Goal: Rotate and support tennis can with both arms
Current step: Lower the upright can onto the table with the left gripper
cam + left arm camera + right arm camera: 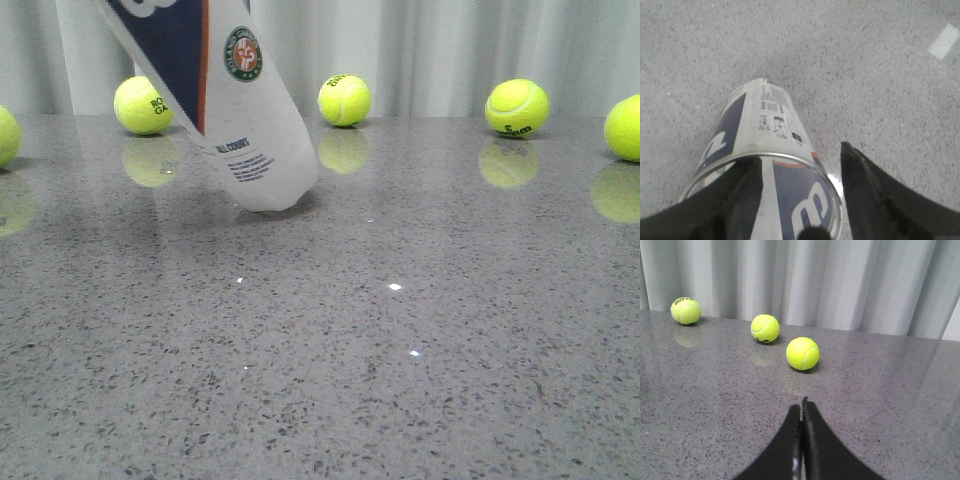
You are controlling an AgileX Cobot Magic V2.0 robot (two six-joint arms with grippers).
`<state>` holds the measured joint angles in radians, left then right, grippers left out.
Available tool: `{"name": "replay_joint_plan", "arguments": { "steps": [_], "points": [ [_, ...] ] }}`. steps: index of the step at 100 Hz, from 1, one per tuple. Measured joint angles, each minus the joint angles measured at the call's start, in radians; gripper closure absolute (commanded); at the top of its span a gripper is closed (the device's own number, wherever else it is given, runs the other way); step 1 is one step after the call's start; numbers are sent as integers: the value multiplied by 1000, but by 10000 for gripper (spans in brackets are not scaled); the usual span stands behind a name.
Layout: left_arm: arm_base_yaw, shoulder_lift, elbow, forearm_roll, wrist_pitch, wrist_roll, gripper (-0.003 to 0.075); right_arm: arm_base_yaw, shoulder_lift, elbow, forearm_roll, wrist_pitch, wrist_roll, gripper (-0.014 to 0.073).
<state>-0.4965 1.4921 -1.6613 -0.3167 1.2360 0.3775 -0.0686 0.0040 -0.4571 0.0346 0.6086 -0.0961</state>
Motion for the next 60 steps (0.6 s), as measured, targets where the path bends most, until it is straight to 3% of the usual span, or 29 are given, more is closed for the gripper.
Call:
{"name": "replay_joint_plan", "arguments": {
  "steps": [23,60],
  "points": [
    [0,38,-11,-26,-103,0,357,0,0,0,0,0,0,664],
    [0,139,-129,-131,-131,0,358,0,0,0,0,0,0,664]
  ]
}}
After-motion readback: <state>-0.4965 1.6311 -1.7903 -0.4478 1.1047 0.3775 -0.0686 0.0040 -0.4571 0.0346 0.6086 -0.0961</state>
